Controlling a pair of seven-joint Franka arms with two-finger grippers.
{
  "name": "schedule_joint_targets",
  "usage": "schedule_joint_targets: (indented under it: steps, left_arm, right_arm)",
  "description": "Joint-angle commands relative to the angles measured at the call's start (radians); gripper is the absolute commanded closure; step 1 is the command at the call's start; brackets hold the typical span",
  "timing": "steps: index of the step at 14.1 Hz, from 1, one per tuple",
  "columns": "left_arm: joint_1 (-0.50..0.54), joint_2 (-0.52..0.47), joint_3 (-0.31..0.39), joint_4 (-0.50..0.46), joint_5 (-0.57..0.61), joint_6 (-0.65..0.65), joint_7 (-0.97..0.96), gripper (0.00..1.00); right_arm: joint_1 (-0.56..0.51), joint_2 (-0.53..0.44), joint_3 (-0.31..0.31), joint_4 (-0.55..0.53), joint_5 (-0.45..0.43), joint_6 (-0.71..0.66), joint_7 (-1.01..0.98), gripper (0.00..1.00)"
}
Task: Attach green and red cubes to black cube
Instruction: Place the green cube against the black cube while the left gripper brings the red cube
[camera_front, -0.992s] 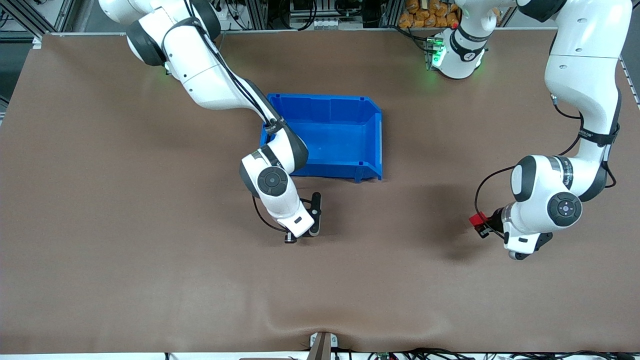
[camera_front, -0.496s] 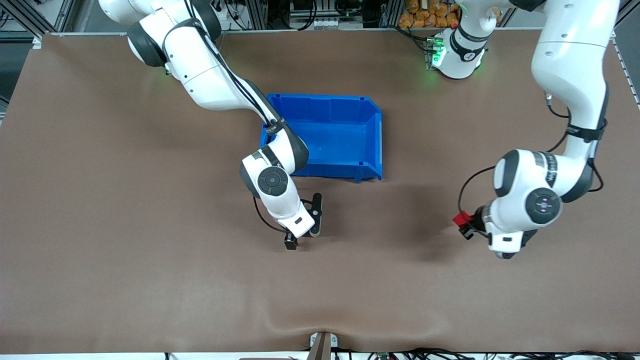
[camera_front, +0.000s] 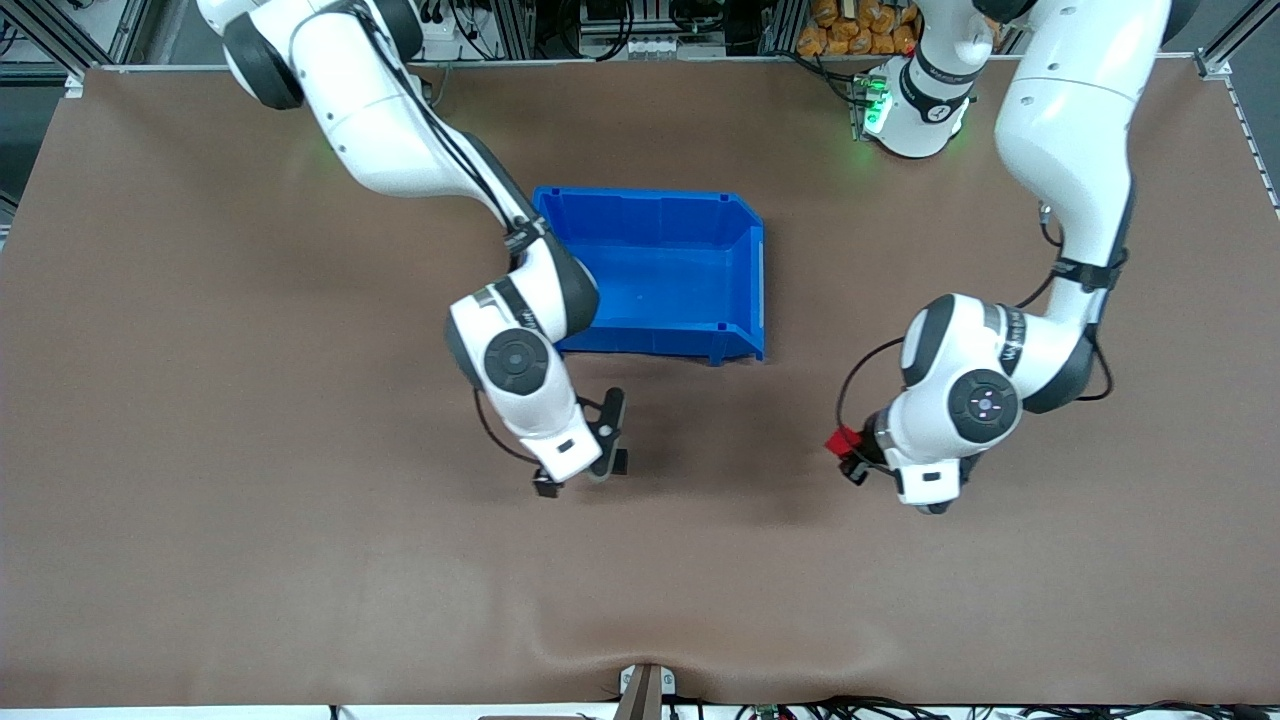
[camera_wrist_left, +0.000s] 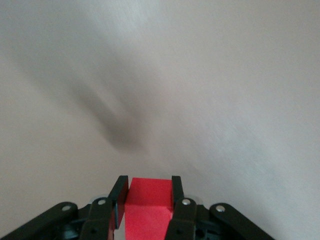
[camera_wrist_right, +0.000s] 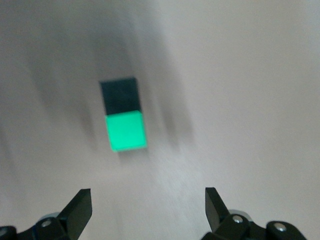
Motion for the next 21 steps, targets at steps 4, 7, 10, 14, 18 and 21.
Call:
schedule_joint_targets:
  steps: [4, 7, 10, 14, 18, 21]
  left_arm:
    - [-0.11, 0.098, 0.007, 0.157, -0.068, -0.013, -0.285, 0.95]
    - [-0.169, 0.153, 0.007, 0.219, -0.081, 0.039, -0.475, 0.95]
    - [-0.228, 0.193, 0.004, 0.23, -0.081, 0.163, -0.621, 0.95]
    - [-0.304, 0.288, 0.016, 0.306, -0.081, 0.26, -0.75, 0.94]
    - [-0.328, 0.334, 0.01, 0.322, -0.094, 0.341, -0.79, 0.94]
    - [-0.339, 0.357, 0.013, 0.335, -0.096, 0.357, -0.816, 0.94]
  right_arm:
    - [-0.189, -0.024, 0.015, -0.046, 0.002, 0.098, 0.147, 0.0]
    - [-0.298, -0.017, 0.015, -0.048, 0.003, 0.207, 0.166, 0.0]
    - [-0.402, -0.011, 0.015, -0.05, 0.002, 0.234, 0.158, 0.0]
    - [-0.49, -0.011, 0.017, -0.056, 0.005, 0.312, 0.175, 0.0]
    - [-0.522, -0.024, 0.017, -0.089, 0.011, 0.335, 0.313, 0.0]
    - [-0.573, -0.049, 0.021, -0.125, 0.028, 0.337, 0.325, 0.0]
